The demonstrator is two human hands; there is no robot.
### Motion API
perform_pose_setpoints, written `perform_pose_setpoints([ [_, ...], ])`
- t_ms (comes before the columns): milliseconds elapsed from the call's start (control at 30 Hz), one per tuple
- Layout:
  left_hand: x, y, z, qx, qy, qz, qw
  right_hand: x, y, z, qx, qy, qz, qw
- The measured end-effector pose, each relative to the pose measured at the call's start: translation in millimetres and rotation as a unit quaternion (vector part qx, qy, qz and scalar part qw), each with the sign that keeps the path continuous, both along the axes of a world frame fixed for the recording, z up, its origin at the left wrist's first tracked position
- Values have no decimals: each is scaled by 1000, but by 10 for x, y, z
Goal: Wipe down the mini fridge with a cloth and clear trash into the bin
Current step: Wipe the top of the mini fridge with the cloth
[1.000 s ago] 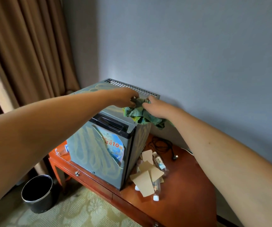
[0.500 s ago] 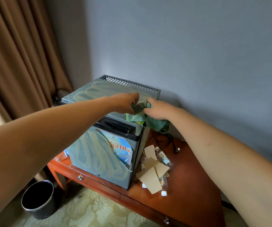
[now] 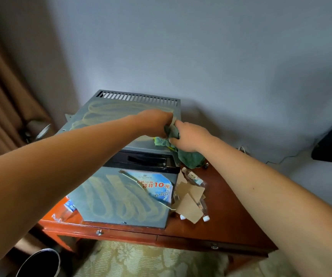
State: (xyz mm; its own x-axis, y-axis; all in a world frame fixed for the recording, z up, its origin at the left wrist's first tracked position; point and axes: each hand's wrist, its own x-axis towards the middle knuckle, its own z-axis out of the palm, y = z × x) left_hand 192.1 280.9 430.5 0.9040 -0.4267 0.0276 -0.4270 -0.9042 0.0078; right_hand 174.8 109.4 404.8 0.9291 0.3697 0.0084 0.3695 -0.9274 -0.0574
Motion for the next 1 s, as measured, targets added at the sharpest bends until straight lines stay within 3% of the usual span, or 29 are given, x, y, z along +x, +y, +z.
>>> perform_pose_setpoints([
  [200,148,41,-54,-20,1,-23,1000,40,60,-7,13,29,-34,999],
  [467,454,-52,-96,-31,-15,-15,999,371,182,150,-61,47,-80,994],
  [800,1238,-195,-69,-10,-15,38,999,1385,318,219,-136,100,-95,981],
  [1000,1825,-140,-94,-47,-7,82,995,2012,294,235,-119,91,-62,987],
])
